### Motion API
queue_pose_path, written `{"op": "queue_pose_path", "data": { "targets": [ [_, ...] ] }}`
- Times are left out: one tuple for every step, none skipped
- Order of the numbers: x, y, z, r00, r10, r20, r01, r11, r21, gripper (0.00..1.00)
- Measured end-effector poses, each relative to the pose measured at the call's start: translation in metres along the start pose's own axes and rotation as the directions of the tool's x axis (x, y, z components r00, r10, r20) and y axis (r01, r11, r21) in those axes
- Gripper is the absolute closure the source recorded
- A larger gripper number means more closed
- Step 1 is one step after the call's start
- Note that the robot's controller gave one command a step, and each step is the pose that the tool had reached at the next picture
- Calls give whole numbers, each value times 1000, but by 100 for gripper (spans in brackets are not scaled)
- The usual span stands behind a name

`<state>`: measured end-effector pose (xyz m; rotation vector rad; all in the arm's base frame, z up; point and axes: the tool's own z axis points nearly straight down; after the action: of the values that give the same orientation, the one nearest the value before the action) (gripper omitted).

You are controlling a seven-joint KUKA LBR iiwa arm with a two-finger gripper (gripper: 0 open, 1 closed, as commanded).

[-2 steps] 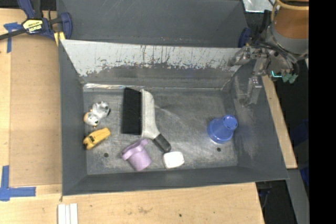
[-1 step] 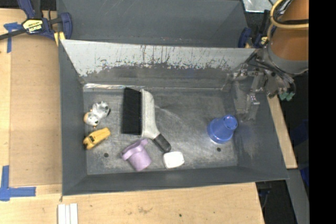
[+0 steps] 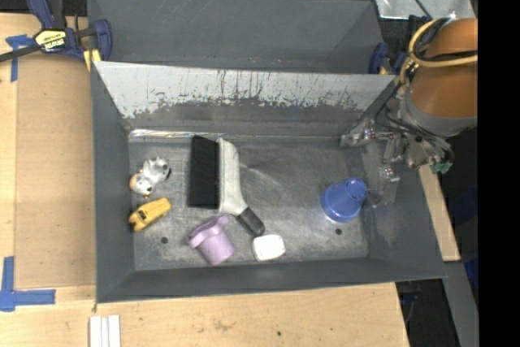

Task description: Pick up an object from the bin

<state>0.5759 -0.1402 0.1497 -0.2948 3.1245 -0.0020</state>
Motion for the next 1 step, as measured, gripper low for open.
{"op": "queue_pose_path", "data": {
  "targets": [
    [5,-15,59,999,-46,1,46,999,5,0]
  ]
}}
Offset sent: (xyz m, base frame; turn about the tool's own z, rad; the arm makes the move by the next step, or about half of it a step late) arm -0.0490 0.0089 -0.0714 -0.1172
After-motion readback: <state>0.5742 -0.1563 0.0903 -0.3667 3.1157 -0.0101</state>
